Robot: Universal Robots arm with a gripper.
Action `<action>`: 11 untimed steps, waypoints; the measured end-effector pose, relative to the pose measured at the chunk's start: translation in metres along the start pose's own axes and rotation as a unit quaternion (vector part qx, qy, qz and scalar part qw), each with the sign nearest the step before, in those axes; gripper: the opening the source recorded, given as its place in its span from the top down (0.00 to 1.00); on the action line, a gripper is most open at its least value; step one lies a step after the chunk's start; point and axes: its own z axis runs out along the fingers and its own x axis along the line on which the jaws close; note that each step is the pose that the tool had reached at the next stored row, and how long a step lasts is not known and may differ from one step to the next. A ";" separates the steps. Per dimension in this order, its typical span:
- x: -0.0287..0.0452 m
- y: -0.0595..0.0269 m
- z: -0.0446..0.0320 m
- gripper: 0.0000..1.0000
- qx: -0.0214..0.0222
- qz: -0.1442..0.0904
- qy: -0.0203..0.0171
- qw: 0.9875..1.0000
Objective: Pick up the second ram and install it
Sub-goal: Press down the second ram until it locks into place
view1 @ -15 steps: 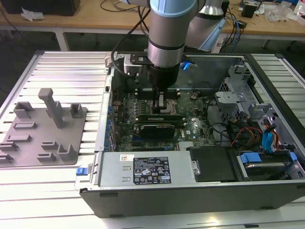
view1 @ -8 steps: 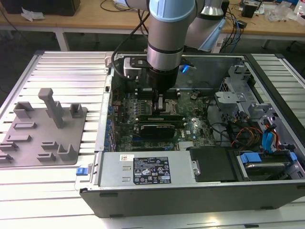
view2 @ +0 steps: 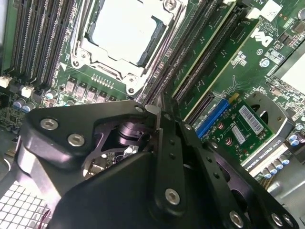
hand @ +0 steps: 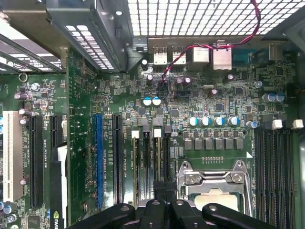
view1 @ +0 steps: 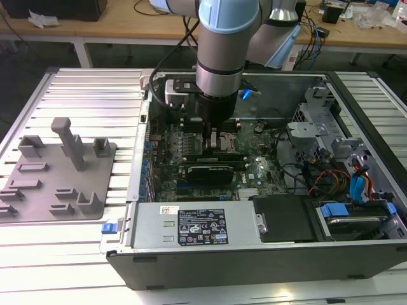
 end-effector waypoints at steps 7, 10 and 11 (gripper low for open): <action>-0.0002 0.0007 -0.0224 0.92 0.000 0.000 0.000 1.000; -0.0003 0.0012 -0.0396 0.92 0.000 0.000 0.000 1.000; -0.0003 0.0012 -0.0420 0.92 0.000 0.000 0.000 1.000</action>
